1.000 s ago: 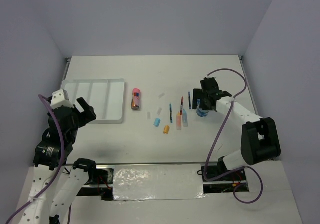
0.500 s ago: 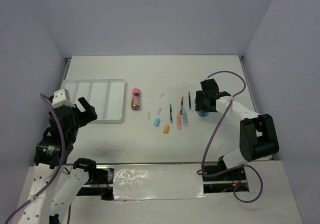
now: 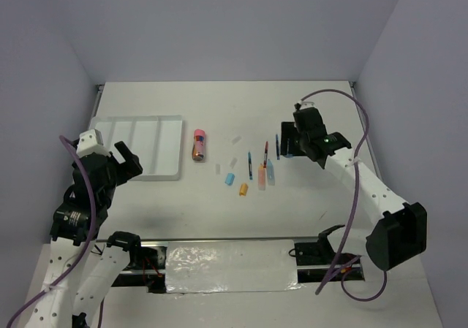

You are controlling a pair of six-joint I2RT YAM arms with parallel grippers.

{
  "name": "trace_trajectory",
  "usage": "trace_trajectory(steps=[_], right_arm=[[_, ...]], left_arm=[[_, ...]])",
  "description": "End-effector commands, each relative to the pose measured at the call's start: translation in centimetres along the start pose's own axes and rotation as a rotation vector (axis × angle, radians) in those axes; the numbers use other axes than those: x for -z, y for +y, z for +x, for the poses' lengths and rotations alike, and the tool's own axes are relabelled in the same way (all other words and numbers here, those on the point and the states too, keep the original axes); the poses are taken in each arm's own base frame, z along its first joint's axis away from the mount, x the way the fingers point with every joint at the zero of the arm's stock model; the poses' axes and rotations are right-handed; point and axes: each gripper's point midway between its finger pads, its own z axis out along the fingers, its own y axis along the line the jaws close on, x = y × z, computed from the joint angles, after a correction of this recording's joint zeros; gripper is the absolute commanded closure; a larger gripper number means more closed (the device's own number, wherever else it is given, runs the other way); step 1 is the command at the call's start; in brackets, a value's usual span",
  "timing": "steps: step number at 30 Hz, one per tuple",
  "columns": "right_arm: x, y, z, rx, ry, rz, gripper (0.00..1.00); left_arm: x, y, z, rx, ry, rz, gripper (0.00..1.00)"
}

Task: Sort the stationery into containers
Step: Pick up the stationery from the center of the board, then place the stationery in the storage box.

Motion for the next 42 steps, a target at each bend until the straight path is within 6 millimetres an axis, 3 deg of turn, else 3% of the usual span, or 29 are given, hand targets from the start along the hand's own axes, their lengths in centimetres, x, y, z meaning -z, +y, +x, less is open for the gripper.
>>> trace_trajectory(steps=[1, 3, 4, 5, 7, 8, 12, 13, 14, 19, 21, 22, 25, 30, 36, 42], right_arm=[[4.9, 7.5, -5.9, 0.03, -0.164, -0.236, 0.66], [6.0, 12.0, -8.0, 0.074, -0.199, -0.352, 0.66], [7.0, 15.3, -7.8, 0.111, -0.189, -0.457, 0.66], [7.0, 18.0, -9.4, 0.123, -0.21, -0.512, 0.66], [8.0, 23.0, -9.3, 0.16, -0.21, -0.652, 0.66], [7.3, 25.5, -10.5, 0.155, -0.234, -0.684, 0.66], [4.9, 32.2, -12.2, 0.135, -0.268, -0.765, 0.66], [6.0, 34.2, -13.8, 0.129, -0.324, -0.819, 0.66], [3.8, 35.8, -13.1, 0.14, -0.303, -0.826, 0.66], [1.5, 42.4, -14.2, 0.149, -0.335, -0.959, 0.66], [1.7, 43.7, -15.6, 0.139, -0.35, -0.971, 0.66], [-0.9, 44.4, -14.2, 0.148, -0.313, -0.95, 0.66], [-3.1, 45.7, -13.5, 0.158, -0.292, -0.951, 0.65], [-6.9, 45.8, -12.0, 0.175, -0.282, -0.882, 0.64], [-8.8, 45.7, -10.4, 0.241, -0.273, -0.831, 0.59], [-9.8, 45.6, -9.5, 0.281, -0.265, -0.801, 0.48]], left_arm=[[0.2, 0.3, -1.1, 0.022, -0.052, -0.02, 0.01], [0.6, 1.1, -1.6, 0.049, -0.077, -0.061, 0.01], [0.6, 1.5, -1.6, 0.063, -0.082, -0.078, 0.01], [0.8, 1.9, -1.9, 0.073, -0.099, -0.094, 0.01], [1.1, 2.3, -2.1, 0.086, -0.115, -0.106, 0.01], [1.2, 2.4, -2.2, 0.088, -0.12, -0.108, 0.01], [1.3, 2.7, -2.4, 0.097, -0.133, -0.116, 0.01], [1.2, 2.6, -2.4, 0.097, -0.133, -0.112, 0.01], [1.1, 2.5, -2.3, 0.091, -0.126, -0.11, 0.01], [0.1, 1.9, -1.6, 0.063, -0.07, -0.101, 0.01], [-0.2, 2.0, -1.4, 0.058, -0.057, -0.11, 0.01], [-0.2, 2.0, -1.4, 0.058, -0.056, -0.112, 0.01], [0.2, 1.8, -1.6, 0.061, -0.075, -0.088, 0.01], [0.3, 1.6, -1.7, 0.061, -0.081, -0.074, 0.01], [0.3, 1.2, -1.7, 0.055, -0.077, -0.055, 0.01], [0.5, 1.2, -1.7, 0.056, -0.084, -0.049, 0.01]])
